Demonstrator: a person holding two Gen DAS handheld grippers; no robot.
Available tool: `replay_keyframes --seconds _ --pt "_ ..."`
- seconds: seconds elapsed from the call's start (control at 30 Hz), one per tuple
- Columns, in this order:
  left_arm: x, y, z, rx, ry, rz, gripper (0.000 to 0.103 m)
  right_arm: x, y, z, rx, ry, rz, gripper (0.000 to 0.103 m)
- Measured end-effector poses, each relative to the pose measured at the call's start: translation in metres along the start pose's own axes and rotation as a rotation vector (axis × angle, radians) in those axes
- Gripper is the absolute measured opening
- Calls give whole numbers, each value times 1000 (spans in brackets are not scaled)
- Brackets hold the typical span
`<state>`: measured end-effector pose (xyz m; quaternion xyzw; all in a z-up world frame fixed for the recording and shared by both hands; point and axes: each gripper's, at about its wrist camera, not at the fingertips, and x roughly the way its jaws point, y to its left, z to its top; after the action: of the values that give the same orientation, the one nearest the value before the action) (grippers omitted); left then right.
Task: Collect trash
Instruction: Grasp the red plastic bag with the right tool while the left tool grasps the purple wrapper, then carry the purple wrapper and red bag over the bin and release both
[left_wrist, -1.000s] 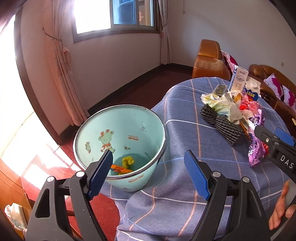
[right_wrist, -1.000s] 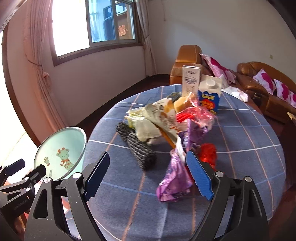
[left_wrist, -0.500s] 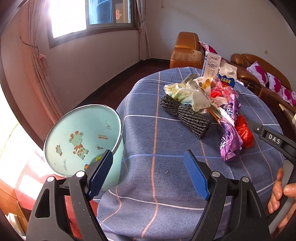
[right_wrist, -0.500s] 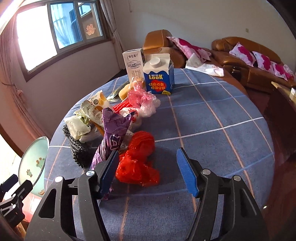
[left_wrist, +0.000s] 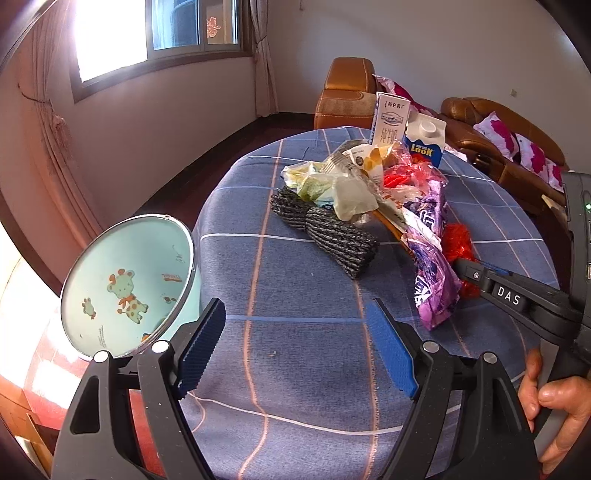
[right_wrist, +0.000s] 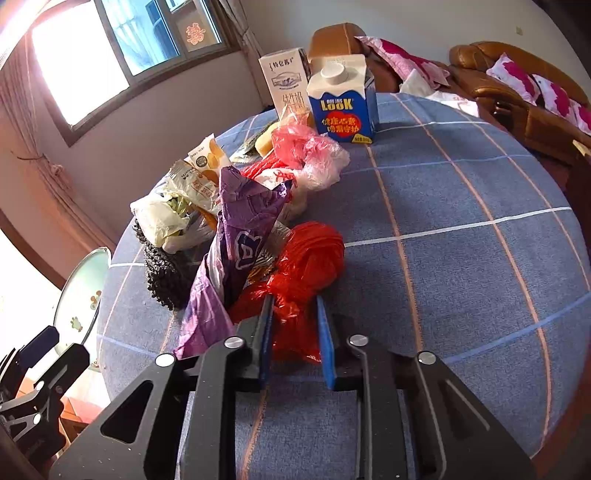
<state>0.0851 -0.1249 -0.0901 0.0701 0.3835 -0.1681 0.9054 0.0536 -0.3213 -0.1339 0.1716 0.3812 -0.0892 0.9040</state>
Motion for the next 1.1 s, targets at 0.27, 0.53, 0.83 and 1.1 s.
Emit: replay_keyframes --seconds 0.27,0.53,0.83,1.1 --pt "7 -36 10 38 -12 -64 77 -46 -25 1 -21 -137 -107 20" --pt "22 -72 16 23 21 -115 76 -53 -61 -8 -1 -130 -209 20" --pt "53 -120 19 25 87 -176 64 -61 -79 -10 17 -143 -222 20" --pt "65 -125 11 83 99 -190 20 -59 -72 -15 7 -131 -206 20"
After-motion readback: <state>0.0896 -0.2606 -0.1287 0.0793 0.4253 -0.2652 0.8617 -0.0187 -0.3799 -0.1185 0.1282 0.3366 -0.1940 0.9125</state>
